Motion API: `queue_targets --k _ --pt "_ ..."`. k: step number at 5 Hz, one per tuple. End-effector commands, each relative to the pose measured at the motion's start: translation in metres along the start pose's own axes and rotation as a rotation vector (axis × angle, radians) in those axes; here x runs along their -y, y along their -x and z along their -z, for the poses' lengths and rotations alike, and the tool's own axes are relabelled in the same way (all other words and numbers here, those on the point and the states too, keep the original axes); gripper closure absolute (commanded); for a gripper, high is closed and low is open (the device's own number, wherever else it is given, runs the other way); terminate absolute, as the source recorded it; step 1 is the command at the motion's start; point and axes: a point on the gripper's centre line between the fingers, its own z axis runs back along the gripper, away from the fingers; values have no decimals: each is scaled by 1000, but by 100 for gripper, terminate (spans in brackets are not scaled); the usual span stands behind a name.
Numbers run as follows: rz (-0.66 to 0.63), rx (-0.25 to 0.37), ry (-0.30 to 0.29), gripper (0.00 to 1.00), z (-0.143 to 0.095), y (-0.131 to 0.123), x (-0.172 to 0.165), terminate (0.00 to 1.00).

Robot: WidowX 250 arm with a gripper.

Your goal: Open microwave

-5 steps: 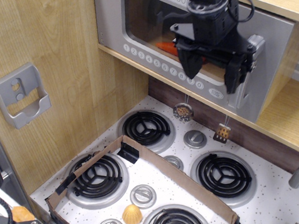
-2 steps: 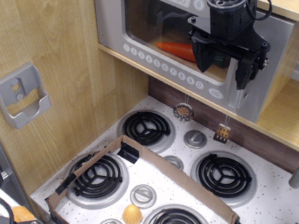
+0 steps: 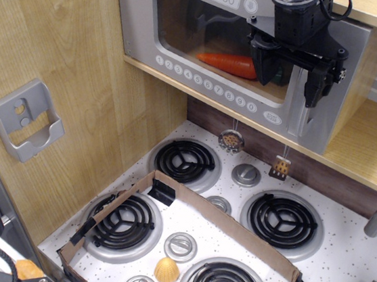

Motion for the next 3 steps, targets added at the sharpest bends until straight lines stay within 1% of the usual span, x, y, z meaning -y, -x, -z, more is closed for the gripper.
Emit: queue_targets --k 1,2,3 --pt "-21 47 -16 100 -13 -5 -1 0" --pt "-49 37 -40 100 -13 2 -1 0" --pt "-72 30 -51 100 -14 12 -4 0"
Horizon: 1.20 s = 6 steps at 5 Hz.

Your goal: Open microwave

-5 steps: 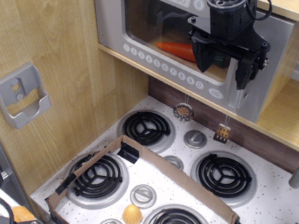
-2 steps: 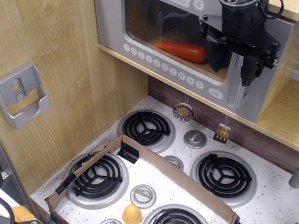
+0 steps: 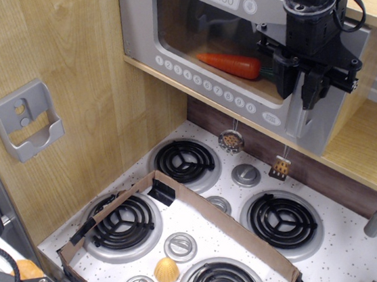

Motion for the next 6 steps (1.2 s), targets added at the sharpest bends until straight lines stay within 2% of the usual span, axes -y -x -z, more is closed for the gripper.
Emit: queue_targets --k 1,2,3,4,5,6 --pt "-50 19 -23 100 -16 13 -10 0" --pt "-56 15 -32 0 -16 13 -11 0" --pt "-50 -1 -24 0 -15 12 -11 0" --pt "-68 -9 -52 0 -17 12 -9 0" --pt "-157 -17 -60 0 -21 29 -13 0" --pt "-211 -7 -83 0 -32 60 -12 0"
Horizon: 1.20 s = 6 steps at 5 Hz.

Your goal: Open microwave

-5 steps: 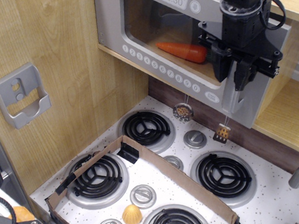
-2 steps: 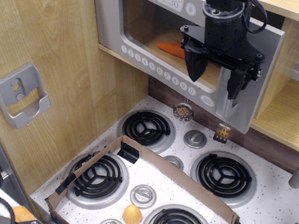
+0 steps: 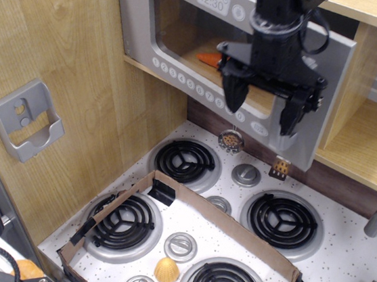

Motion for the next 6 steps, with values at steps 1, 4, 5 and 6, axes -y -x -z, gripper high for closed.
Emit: queue_targets --k 1,4,5,6 --pt "-62 70 -23 0 -30 44 -2 0" --pt "194 22 125 0 -12 49 70 0" --pt "317 35 147 0 -10 49 95 0" --pt "440 -13 153 0 -24 44 110 0"
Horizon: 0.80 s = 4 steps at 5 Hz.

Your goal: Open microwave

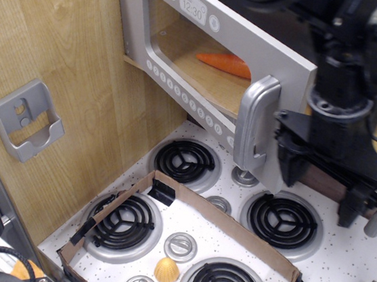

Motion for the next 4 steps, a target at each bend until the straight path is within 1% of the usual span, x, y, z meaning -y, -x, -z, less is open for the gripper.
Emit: queue_targets --k 1,2,3,4 --pt "163 30 -40 0 -32 -17 33 0" --pt "285 56 65 0 -38 -18 32 0" --pt "368 57 85 0 -34 -26 21 0" --pt "452 63 101 0 -30 -38 4 0"
